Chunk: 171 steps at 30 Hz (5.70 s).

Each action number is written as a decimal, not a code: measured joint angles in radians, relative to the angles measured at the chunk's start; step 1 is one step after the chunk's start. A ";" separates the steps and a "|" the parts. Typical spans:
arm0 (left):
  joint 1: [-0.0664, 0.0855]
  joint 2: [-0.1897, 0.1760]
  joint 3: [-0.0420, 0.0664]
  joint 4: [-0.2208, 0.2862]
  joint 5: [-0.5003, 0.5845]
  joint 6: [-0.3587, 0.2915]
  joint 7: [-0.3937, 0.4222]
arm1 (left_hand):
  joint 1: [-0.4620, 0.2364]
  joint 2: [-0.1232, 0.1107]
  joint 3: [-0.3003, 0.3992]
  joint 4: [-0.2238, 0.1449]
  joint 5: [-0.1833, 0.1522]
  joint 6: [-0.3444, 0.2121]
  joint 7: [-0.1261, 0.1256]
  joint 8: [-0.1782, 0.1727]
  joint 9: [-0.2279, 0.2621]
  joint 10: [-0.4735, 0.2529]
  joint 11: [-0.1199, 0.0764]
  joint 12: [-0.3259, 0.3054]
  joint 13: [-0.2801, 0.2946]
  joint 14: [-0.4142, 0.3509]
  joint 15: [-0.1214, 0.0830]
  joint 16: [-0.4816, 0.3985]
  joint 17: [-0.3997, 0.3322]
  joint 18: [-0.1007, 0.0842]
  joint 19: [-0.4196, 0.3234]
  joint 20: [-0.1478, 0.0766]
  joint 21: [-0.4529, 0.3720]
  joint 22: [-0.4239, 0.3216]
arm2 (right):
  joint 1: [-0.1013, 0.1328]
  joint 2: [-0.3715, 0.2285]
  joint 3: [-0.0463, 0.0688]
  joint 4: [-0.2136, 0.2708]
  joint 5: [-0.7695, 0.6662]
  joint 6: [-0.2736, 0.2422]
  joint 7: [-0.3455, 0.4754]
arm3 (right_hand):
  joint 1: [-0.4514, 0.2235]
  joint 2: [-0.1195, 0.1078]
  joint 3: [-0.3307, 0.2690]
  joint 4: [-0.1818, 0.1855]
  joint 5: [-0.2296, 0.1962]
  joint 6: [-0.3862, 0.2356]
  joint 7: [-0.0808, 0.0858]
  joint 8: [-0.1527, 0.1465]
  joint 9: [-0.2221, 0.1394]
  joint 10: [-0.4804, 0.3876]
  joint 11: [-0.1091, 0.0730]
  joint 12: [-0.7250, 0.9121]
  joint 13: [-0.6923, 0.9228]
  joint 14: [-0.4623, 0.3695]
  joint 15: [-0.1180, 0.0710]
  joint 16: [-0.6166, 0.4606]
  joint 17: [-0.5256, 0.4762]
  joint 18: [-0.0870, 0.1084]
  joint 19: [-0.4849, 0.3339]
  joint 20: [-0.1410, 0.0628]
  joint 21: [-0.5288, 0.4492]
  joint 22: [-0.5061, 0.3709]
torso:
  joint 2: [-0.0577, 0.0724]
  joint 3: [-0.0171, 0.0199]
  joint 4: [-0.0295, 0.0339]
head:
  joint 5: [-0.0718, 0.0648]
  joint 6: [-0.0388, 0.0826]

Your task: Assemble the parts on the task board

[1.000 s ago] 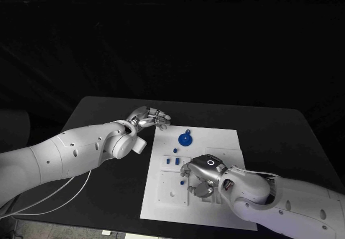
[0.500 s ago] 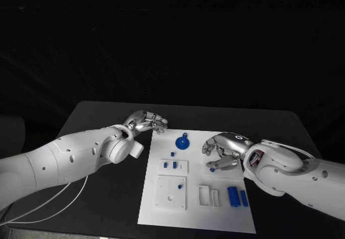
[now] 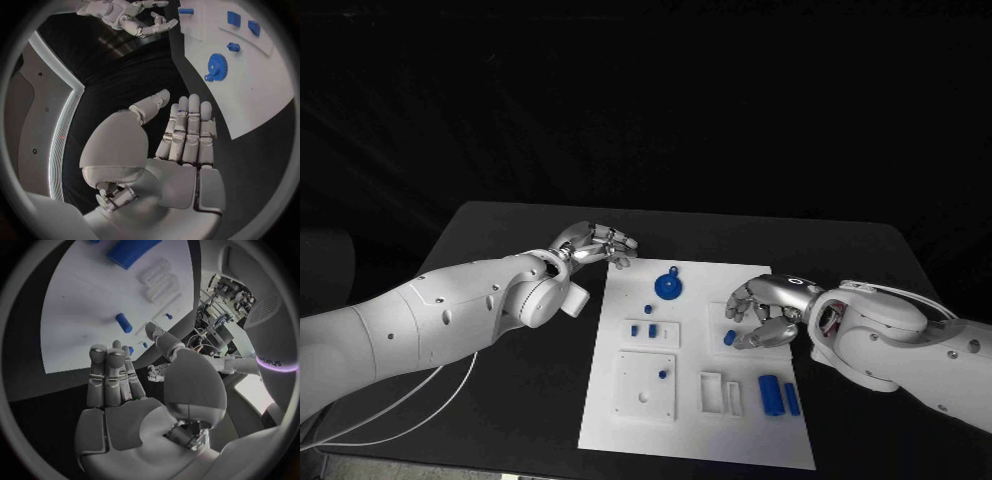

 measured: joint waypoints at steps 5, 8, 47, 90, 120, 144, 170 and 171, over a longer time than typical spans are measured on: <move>0.000 0.000 0.000 0.000 0.000 0.000 0.000 | 0.000 0.000 0.000 0.000 0.000 0.000 0.000 0.000 0.000 0.000 0.000 0.000 0.000 0.000 0.000 -0.004 0.001 0.000 0.000 0.000 0.000 0.001 | -0.006 0.020 -0.013 -0.018 -0.038 0.015 -0.003 | 0.000 0.000 -0.007 -0.001 -0.001 -0.005 -0.002 0.000 -0.001 -0.006 0.000 0.000 -0.007 -0.003 0.002 0.001 -0.002 0.000 0.000 0.000 -0.002 0.000 | 0.000 0.0001 0.0000 | -0.003 0.002; 0.000 0.000 0.000 0.000 0.000 0.000 0.000 | 0.000 0.000 0.000 0.000 0.000 0.000 0.000 0.000 0.000 0.000 0.000 0.000 0.000 0.000 0.000 -0.004 0.001 0.000 0.000 0.000 0.000 0.001 | -0.018 0.031 -0.015 -0.024 -0.068 0.014 -0.006 | 0.017 0.008 -0.003 0.001 -0.018 -0.005 -0.002 0.000 -0.001 -0.006 0.000 0.000 -0.009 -0.003 0.002 0.001 -0.004 0.000 0.000 0.000 -0.006 0.000 | 0.000 -0.0002 0.0006 | -0.004 0.000; -0.001 -0.007 0.000 -0.001 0.000 0.008 -0.001 | 0.000 0.000 -0.003 0.003 0.000 -0.004 0.004 0.000 -0.002 -0.004 0.004 0.000 -0.001 -0.004 0.004 -0.008 0.006 0.000 -0.004 0.004 0.000 0.003 | -0.049 0.069 -0.018 -0.034 -0.242 -0.054 -0.047 | 0.147 0.054 0.309 0.059 -0.120 0.160 -0.043 0.090 0.035 0.137 -0.054 0.130 0.024 0.019 -0.062 0.006 -0.017 -0.001 0.019 -0.007 -0.002 0.000 | 0.000 -0.0007 0.0004 | -0.008 -0.014; -0.002 0.015 0.000 -0.018 0.000 0.008 0.001 | 0.000 0.000 -0.005 0.000 0.005 -0.004 0.004 0.004 -0.004 -0.004 0.004 0.000 -0.003 -0.004 0.004 -0.016 0.021 0.000 -0.007 0.007 -0.008 0.009 | -0.072 0.254 -0.015 0.089 -0.307 -0.146 -0.036 | 0.156 0.047 0.333 0.073 -0.124 0.174 -0.049 0.101 0.057 0.137 -0.054 0.142 0.024 0.019 -0.068 0.006 -0.017 -0.001 0.025 -0.007 0.006 0.000 | 0.000 -0.0019 0.0012 | 0.009 -0.010; -0.002 0.021 0.000 -0.016 0.000 0.010 0.002 | 0.000 0.000 -0.005 0.000 0.005 -0.004 0.004 0.004 -0.006 -0.004 0.004 0.000 -0.004 -0.004 0.004 -0.020 0.026 0.000 -0.007 0.007 -0.008 0.012 | -0.140 0.310 -0.054 0.038 -0.371 -0.112 -0.030 | 0.148 0.039 0.333 0.073 -0.125 0.174 -0.048 0.101 0.059 0.137 -0.054 0.153 0.024 0.019 -0.069 0.006 -0.017 -0.001 0.027 -0.012 0.006 0.000 | 0.000 -0.0003 -0.0005 | 0.030 -0.018; -0.002 0.018 0.000 -0.016 0.000 0.014 0.001 | 0.000 0.000 -0.008 0.002 0.005 -0.004 0.004 0.003 -0.006 -0.004 0.004 0.000 -0.005 -0.004 0.004 -0.024 0.029 0.000 -0.007 0.007 -0.008 0.013 | -0.140 0.318 -0.056 0.028 -0.385 -0.088 -0.033 | 0.151 0.042 0.333 0.073 -0.128 0.177 -0.052 0.101 0.060 0.137 -0.054 0.152 0.051 0.019 -0.069 0.005 -0.017 -0.001 0.025 -0.011 0.006 0.000 | 0.000 -0.0015 0.0006 | 0.034 -0.027; -0.002 0.017 0.000 -0.016 0.000 0.018 0.000 | -0.004 0.004 -0.011 0.000 0.004 -0.007 0.007 0.003 -0.007 -0.004 0.004 0.000 -0.006 -0.004 0.004 -0.024 0.032 0.000 -0.007 0.007 -0.012 0.014 | -0.155 0.342 -0.061 0.013 -0.408 -0.081 -0.049 | 0.151 0.042 0.331 0.071 -0.124 0.177 -0.052 0.101 0.063 0.137 -0.054 0.153 0.103 0.016 -0.071 0.005 -0.016 -0.001 0.025 -0.010 0.006 0.000 | 0.000 -0.0014 0.0006 | 0.037 -0.029; -0.002 0.017 0.000 -0.016 0.000 0.018 0.000 | -0.004 0.004 -0.011 0.000 0.004 -0.007 0.007 0.003 -0.007 -0.004 0.004 0.000 -0.006 -0.004 0.004 -0.024 0.032 0.000 -0.007 0.007 -0.012 0.014 | -0.156 0.344 -0.061 0.011 -0.408 -0.080 -0.049 | 0.151 0.042 0.330 0.070 -0.124 0.177 -0.052 0.101 0.063 0.137 -0.054 0.153 0.103 0.016 -0.071 0.005 -0.016 -0.001 0.025 -0.010 0.006 0.000 | 0.000 -0.0014 0.0006 | 0.037 -0.029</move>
